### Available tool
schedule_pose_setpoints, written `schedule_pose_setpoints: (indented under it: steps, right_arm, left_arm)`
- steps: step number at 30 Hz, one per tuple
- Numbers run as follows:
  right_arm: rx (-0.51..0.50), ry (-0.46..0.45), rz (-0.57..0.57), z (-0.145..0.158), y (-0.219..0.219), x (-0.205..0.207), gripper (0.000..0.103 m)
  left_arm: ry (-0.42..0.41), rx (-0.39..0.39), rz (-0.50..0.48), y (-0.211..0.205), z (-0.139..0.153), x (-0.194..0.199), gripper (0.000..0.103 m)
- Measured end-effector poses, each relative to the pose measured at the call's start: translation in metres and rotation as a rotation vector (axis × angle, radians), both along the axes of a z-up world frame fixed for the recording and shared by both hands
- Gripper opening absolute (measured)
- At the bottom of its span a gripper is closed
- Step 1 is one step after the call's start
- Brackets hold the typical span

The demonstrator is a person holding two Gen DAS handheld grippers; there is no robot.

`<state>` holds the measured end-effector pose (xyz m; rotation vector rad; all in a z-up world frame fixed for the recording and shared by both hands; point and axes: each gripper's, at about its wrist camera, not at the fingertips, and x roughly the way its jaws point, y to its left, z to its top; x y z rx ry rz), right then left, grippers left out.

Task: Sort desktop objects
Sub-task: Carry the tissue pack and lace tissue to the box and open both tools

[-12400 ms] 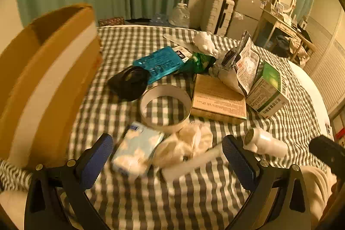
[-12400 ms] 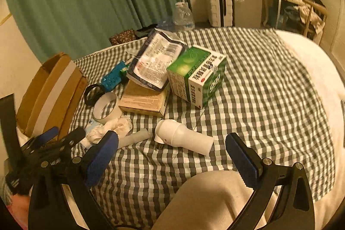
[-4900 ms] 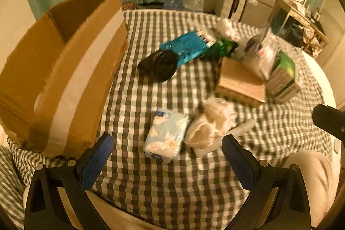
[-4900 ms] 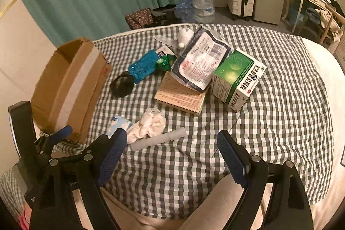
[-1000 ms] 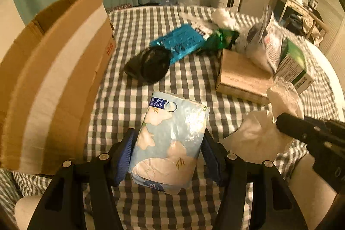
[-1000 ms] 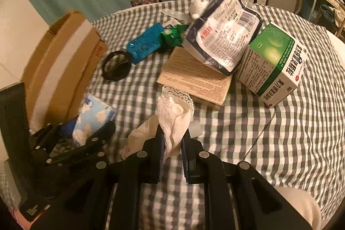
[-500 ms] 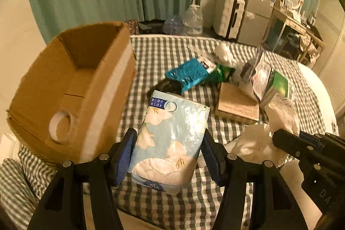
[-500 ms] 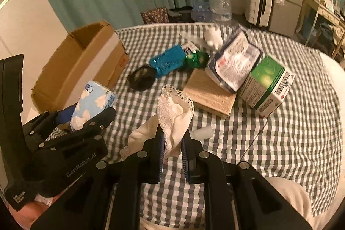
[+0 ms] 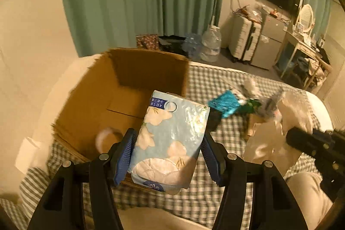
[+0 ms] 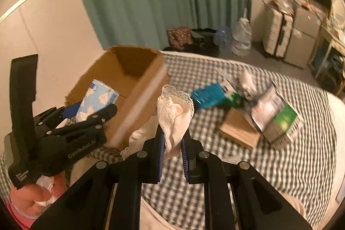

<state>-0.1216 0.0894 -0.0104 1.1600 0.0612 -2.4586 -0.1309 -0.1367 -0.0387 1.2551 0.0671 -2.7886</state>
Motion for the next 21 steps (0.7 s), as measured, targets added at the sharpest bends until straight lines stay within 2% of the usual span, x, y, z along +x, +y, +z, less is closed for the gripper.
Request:
schedule_pose_setpoints:
  steps: [5, 10, 16, 21]
  right_arm:
    - [-0.021, 0.011, 0.085, 0.011, -0.051, -0.014, 0.014]
    - [-0.029, 0.004, 0.14, 0.009, -0.093, -0.031, 0.015]
    - [-0.024, -0.051, 0.177, -0.012, -0.126, -0.053, 0.015]
    - [-0.036, -0.105, 0.172, -0.029, -0.137, -0.07, 0.015]
  left_arm:
    - [-0.017, 0.001, 0.057, -0.04, -0.005, -0.01, 0.061]
    - [-0.048, 0.001, 0.113, -0.074, -0.018, -0.024, 0.061]
    - [-0.087, 0.018, 0.163, -0.101, -0.037, -0.039, 0.061]
    - [-0.105, 0.012, 0.156, -0.103, -0.049, -0.046, 0.061]
